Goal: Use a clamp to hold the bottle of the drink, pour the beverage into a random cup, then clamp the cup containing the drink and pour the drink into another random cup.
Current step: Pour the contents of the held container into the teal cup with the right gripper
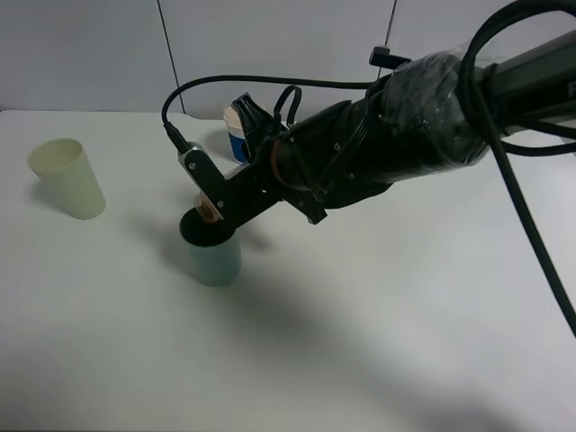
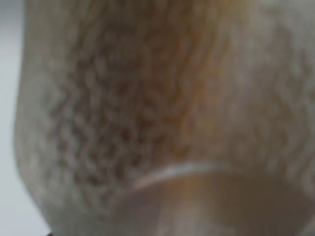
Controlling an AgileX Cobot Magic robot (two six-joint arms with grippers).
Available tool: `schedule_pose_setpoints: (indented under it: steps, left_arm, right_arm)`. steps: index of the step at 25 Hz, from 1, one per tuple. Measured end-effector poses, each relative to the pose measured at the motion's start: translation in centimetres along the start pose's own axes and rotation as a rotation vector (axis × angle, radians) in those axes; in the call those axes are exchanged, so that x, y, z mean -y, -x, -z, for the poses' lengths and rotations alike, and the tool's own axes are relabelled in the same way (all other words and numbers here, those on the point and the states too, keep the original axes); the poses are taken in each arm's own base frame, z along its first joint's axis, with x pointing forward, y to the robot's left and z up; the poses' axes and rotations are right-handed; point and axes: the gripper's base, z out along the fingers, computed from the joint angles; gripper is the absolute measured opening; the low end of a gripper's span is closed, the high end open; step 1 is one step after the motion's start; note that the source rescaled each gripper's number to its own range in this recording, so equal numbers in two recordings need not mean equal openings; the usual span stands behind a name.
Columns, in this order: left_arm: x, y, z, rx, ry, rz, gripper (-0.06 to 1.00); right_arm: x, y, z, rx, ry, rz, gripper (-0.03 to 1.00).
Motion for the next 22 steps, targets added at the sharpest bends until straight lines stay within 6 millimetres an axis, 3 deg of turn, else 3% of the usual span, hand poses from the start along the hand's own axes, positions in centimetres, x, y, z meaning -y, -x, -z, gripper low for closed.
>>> schedule_pose_setpoints:
  steps: [11,22]
  left_arm:
    - [0.0,0.0,0.0,0.0,0.0,0.0,0.93]
    - [0.0,0.0,0.0,0.0,0.0,-0.001,0.93]
  right_arm:
    - [1.7,0.5,0.5,-0.005,-0.055,0.015,0.0]
    - [1.7,0.6,0.5,-0.017,-0.058,0.024,0.0]
